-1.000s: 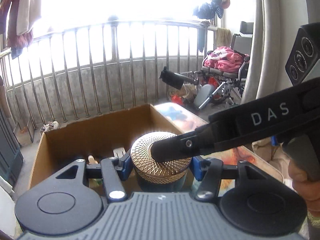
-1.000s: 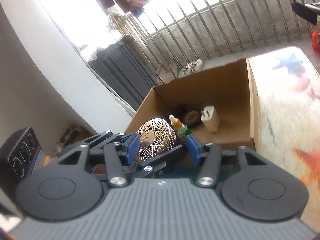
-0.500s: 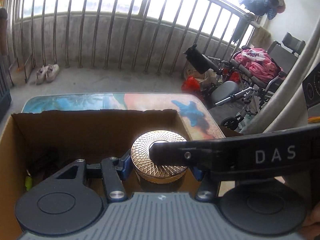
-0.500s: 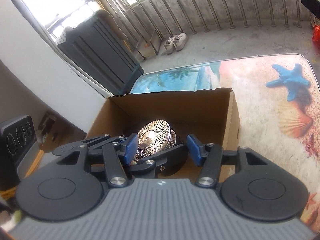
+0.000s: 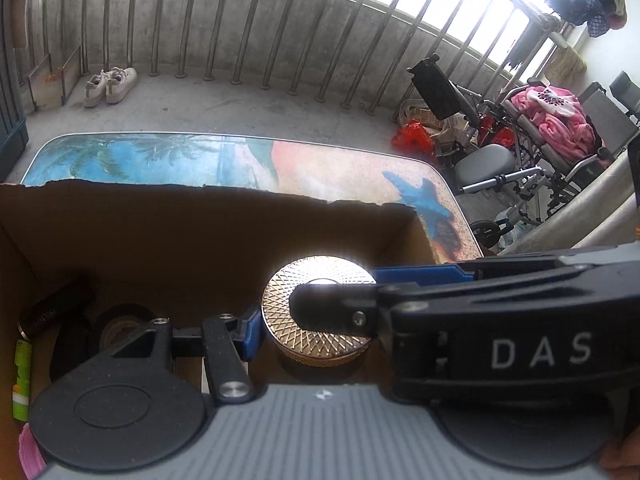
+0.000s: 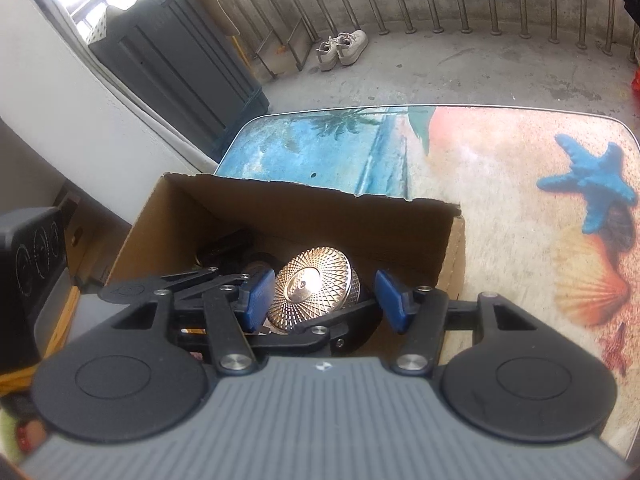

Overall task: Organize rigid objects
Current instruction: 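Lift the gold tin over the box and lower it inside, then open the right tool and withdraw it from the box, then move the right tool to the white cylindrical jar, then grasp the white cylindrical jar around its body with the right tool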

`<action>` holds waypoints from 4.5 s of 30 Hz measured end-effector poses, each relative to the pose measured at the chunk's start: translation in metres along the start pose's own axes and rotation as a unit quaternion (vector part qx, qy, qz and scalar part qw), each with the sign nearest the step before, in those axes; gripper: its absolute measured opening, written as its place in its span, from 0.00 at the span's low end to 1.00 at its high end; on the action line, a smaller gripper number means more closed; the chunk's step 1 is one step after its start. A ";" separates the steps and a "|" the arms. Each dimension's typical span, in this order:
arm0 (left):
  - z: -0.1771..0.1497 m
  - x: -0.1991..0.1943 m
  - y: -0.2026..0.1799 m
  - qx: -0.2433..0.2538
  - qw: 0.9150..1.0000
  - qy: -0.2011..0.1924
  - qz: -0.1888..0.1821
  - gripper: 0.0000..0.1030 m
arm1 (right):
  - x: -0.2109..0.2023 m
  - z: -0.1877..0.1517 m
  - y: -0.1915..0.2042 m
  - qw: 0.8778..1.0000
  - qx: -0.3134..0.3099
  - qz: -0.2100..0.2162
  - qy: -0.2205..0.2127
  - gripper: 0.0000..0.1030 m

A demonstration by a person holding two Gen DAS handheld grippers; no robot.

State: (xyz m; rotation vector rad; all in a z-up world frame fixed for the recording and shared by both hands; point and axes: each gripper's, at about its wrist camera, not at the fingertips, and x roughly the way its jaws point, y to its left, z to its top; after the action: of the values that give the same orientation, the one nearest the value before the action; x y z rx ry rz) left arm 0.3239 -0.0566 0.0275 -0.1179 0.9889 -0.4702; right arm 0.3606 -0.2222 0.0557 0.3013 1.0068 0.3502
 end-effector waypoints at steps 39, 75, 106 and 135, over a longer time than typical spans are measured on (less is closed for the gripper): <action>-0.062 -0.128 -0.041 0.090 0.991 -0.088 -0.052 0.88 | -0.166 -0.128 0.034 0.969 0.041 0.067 -0.236 0.62; -0.206 -0.213 0.091 0.049 0.987 -0.147 0.042 0.94 | -0.108 -0.232 0.155 0.982 0.029 0.112 -0.149 0.76; -0.208 -0.187 0.121 0.029 0.980 -0.183 0.078 0.94 | -0.037 -0.195 0.198 0.989 -0.013 0.119 -0.091 0.77; -0.202 -0.165 0.115 0.025 0.977 -0.191 0.088 0.54 | 0.040 -0.163 0.210 0.993 -0.052 0.097 -0.049 0.57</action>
State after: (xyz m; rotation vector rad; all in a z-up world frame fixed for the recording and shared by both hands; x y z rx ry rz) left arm 0.1190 0.1409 0.0083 -0.0715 0.6023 -0.2940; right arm 0.2094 -0.0015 0.0275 0.3198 0.8613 0.5584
